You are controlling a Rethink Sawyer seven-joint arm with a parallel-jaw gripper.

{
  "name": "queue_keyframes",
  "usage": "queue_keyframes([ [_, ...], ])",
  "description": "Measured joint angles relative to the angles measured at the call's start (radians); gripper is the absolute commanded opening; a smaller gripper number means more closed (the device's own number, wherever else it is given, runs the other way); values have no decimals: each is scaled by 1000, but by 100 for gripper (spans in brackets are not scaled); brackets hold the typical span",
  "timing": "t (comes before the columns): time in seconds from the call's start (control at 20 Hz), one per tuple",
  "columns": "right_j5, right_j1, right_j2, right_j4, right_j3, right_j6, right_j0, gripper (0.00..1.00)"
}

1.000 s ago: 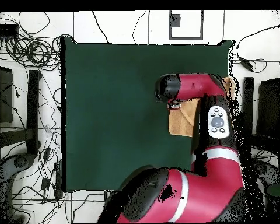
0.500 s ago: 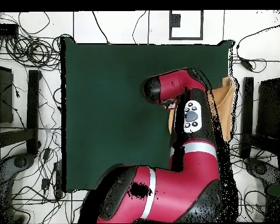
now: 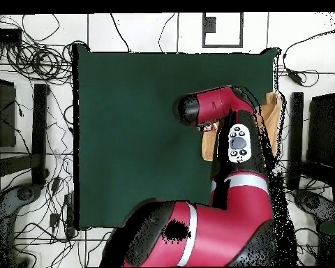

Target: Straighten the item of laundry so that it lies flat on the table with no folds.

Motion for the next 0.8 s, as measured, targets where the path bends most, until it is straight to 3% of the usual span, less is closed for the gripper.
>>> queue_keyframes([
  [0.4,-120,-37,5,85,86,0,-50,0],
  [0.8,-140,-39,-2,157,101,0,-50,0],
])
